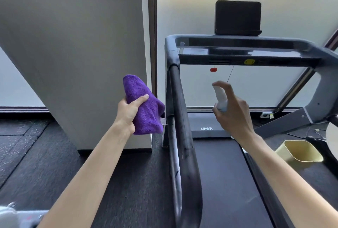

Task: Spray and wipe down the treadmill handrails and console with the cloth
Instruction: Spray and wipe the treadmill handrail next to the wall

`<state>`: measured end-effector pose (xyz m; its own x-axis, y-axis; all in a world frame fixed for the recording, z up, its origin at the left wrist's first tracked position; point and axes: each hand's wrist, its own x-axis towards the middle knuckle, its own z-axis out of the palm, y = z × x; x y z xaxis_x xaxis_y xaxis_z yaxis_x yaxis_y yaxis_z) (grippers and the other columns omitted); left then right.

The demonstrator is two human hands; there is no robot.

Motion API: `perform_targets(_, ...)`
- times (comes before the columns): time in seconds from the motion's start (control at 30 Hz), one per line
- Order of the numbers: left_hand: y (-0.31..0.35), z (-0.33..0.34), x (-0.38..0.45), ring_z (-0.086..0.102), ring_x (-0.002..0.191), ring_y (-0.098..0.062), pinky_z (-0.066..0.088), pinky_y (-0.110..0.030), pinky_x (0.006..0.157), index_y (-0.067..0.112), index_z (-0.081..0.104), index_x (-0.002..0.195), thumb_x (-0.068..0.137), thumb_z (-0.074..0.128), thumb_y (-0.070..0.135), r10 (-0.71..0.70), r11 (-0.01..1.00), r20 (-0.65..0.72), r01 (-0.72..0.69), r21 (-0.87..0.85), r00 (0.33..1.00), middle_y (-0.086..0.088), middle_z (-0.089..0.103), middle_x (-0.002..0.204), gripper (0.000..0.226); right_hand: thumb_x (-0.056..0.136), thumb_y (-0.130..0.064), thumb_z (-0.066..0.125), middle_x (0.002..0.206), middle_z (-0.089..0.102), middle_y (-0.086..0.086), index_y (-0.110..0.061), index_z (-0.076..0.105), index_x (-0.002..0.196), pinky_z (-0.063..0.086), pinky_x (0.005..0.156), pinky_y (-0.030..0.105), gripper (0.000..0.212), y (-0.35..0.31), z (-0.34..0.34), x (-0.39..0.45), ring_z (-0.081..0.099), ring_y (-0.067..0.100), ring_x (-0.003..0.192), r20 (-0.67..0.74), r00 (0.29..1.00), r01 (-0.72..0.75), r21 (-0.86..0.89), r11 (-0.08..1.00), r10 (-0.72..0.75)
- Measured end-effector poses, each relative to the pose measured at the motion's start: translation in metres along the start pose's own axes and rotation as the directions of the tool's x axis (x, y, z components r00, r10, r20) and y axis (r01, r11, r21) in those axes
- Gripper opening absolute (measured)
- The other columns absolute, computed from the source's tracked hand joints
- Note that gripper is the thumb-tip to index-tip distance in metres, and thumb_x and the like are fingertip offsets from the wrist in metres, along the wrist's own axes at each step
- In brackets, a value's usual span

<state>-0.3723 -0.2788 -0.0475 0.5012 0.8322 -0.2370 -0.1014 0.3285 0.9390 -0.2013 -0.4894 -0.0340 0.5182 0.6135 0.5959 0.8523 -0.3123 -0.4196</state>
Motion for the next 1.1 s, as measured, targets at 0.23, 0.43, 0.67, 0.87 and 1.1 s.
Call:
perform_targets(0.23, 0.0, -0.001, -0.007, 0.071, 0.075, -0.015, 0.055, -0.026, 0.052, 0.016, 0.06, 0.105, 0.076, 0.078, 0.022, -0.01, 1.0, 0.025, 0.01, -0.008, 1.0, -0.002, 0.071, 0.096, 0.035, 0.078, -0.002, 0.068, 0.08, 0.056, 0.001, -0.04, 0.034, 0.133, 0.049, 0.05, 0.031, 0.075, -0.003, -0.012, -0.012, 0.052, 0.018, 0.055, 0.069, 0.997, 0.032, 0.024, 0.999, -0.034)
perform_targets(0.43, -0.007, 0.002, -0.015, 0.07, 0.078, -0.018, 0.055, -0.026, 0.052, 0.014, 0.06, 0.11, 0.077, 0.078, 0.02, -0.024, 0.999, 0.044, 0.023, 0.022, 0.999, -0.005, 0.07, 0.1, 0.038, 0.079, -0.003, 0.067, 0.068, 0.048, -0.018, -0.047, 0.037, 0.13, 0.039, 0.049, 0.02, 0.073, -0.01, -0.024, -0.041, 0.047, 0.005, 0.055, 0.151, 0.988, 0.006, 0.106, 0.994, -0.022)
perform_targets(0.67, -0.016, 0.008, -0.022, 0.07, 0.079, -0.019, 0.055, -0.026, 0.052, 0.013, 0.06, 0.11, 0.077, 0.077, 0.019, -0.035, 0.999, 0.066, 0.033, 0.026, 0.997, -0.007, 0.07, 0.101, 0.038, 0.08, -0.001, 0.067, 0.06, 0.043, -0.017, -0.038, 0.044, 0.125, 0.036, 0.05, 0.013, 0.063, -0.011, -0.033, -0.062, 0.044, 0.006, 0.053, 0.127, 0.992, -0.003, 0.076, 0.997, -0.006)
perform_targets(0.87, -0.019, 0.009, -0.029, 0.07, 0.075, -0.017, 0.054, -0.026, 0.051, 0.014, 0.06, 0.106, 0.077, 0.077, 0.017, -0.027, 0.999, 0.056, 0.025, 0.021, 0.998, -0.006, 0.07, 0.099, 0.034, 0.077, 0.002, 0.066, 0.06, 0.044, -0.014, -0.039, 0.043, 0.125, 0.038, 0.049, 0.021, 0.067, -0.011, -0.034, -0.069, 0.043, 0.004, 0.051, 0.045, 0.996, -0.079, 0.054, 0.995, 0.076)
perform_targets(1.1, -0.009, 0.013, -0.029, 0.071, 0.077, -0.019, 0.056, -0.027, 0.054, 0.016, 0.06, 0.106, 0.08, 0.075, 0.023, -0.026, 1.0, 0.069, 0.026, -0.009, 0.997, -0.006, 0.071, 0.099, 0.03, 0.078, -0.003, 0.066, 0.063, 0.048, -0.009, -0.044, 0.039, 0.128, 0.041, 0.048, 0.023, 0.07, -0.011, -0.022, -0.053, 0.045, 0.009, 0.05, 0.125, 0.986, -0.129, 0.133, 0.983, 0.112)
